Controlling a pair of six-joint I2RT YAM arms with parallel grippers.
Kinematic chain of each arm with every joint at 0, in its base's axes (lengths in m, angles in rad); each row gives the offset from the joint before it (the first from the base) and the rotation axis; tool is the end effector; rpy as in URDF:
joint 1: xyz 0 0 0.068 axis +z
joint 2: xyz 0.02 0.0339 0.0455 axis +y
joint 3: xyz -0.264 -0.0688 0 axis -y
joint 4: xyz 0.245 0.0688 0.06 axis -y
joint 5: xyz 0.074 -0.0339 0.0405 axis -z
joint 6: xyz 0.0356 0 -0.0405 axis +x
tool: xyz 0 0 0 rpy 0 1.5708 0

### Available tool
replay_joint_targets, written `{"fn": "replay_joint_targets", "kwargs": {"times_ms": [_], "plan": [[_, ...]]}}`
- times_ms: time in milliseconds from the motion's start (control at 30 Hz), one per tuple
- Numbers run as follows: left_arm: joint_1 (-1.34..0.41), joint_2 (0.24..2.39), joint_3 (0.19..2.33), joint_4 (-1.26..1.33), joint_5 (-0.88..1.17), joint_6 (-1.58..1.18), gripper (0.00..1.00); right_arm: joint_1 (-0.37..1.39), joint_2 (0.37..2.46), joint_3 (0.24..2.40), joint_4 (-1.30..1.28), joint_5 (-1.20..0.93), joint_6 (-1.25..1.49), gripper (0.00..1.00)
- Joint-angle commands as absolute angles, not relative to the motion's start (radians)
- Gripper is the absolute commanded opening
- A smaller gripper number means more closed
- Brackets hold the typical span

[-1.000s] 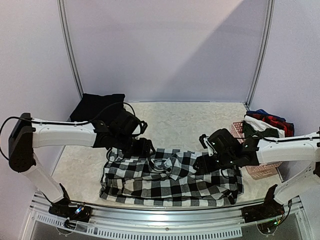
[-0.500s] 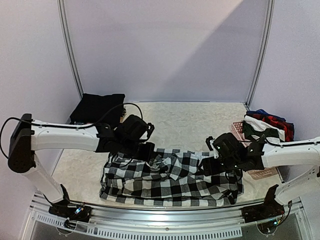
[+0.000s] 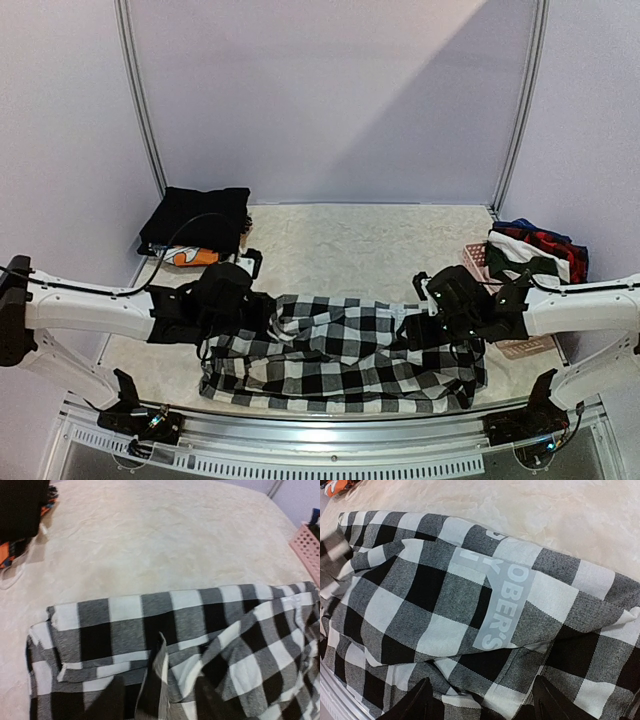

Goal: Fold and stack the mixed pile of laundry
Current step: Fold the 1/3-folded shirt at the center of the board.

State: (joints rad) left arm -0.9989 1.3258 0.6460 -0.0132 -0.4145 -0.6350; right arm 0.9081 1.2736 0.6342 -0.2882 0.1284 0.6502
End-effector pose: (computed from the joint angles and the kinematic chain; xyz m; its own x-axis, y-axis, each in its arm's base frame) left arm 0.1561 -0.2161 0.1942 -0.6354 -0.0159 -0.7720 0.2795 0.9272 -0.2492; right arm 0.1517 0.1869 0.1804 -0.8365 -0.0961 -0.5394 -0.2867 0.9157 0.2815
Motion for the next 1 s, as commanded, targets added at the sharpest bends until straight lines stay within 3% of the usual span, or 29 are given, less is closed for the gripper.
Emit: {"fn": "replay_joint_targets", "kwargs": {"times_ms": [0,100,267,400,533,967], "plan": [[-1.008,1.268,0.559,0.012,-0.653,-0.760,0.66,0.900,1.299,0.644,-0.273,0.121,0.658,0.69],[-1.008,1.168,0.498,-0.045,-0.721,-0.806,0.76,0.900,1.302,0.646,-0.273,0.114,0.655,0.69],[-0.991,1.103,0.571,-0.181,-0.591,-0.678,0.76,0.900,1.291,0.653,-0.283,0.111,0.651,0.69],[-0.918,1.184,0.697,-0.372,-0.327,-0.619,0.71,0.900,1.286,0.653,-0.281,0.102,0.649,0.69],[-0.874,1.285,0.734,-0.449,-0.242,-0.618,0.63,0.900,1.295,0.652,-0.267,0.088,0.650,0.69],[-0.822,1.554,0.730,-0.328,-0.059,-0.634,0.50,0.900,1.324,0.650,-0.255,0.077,0.644,0.68]]}}
